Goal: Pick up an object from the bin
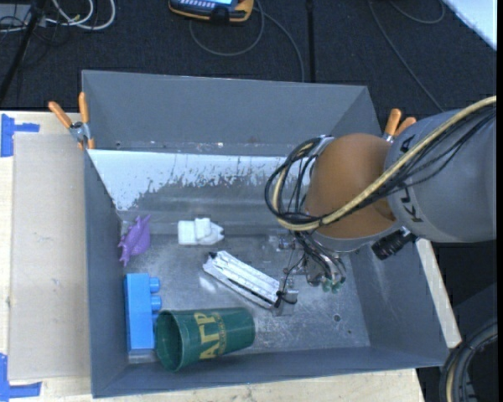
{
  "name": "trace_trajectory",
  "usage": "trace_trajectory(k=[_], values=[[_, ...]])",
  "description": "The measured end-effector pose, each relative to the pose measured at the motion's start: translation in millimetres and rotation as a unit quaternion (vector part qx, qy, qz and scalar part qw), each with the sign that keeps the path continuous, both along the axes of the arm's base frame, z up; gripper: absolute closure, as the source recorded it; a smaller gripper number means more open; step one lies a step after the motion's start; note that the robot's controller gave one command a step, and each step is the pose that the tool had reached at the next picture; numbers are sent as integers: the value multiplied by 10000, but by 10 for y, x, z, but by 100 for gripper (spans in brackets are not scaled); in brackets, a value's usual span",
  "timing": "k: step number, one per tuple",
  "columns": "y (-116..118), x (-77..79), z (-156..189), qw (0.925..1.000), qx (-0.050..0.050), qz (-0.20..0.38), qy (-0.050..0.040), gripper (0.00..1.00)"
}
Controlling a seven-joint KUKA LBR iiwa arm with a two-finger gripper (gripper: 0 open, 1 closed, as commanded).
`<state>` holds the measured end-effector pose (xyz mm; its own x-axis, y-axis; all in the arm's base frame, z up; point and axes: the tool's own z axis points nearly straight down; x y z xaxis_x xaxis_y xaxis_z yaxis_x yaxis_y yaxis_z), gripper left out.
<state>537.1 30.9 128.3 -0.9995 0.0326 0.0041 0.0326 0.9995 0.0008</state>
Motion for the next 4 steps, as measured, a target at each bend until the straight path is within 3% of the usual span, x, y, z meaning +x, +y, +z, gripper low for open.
trace_trajectory(k=[1, 2, 3, 4], values=[[-51, 63, -78, 9997, -16, 263, 6, 0], [341, 30, -373, 9741, 12, 2260, 0, 100], [339, 30, -373, 9742, 13, 2257, 0, 100], [159, 394, 1376, 9643, 6, 2648, -37, 100]])
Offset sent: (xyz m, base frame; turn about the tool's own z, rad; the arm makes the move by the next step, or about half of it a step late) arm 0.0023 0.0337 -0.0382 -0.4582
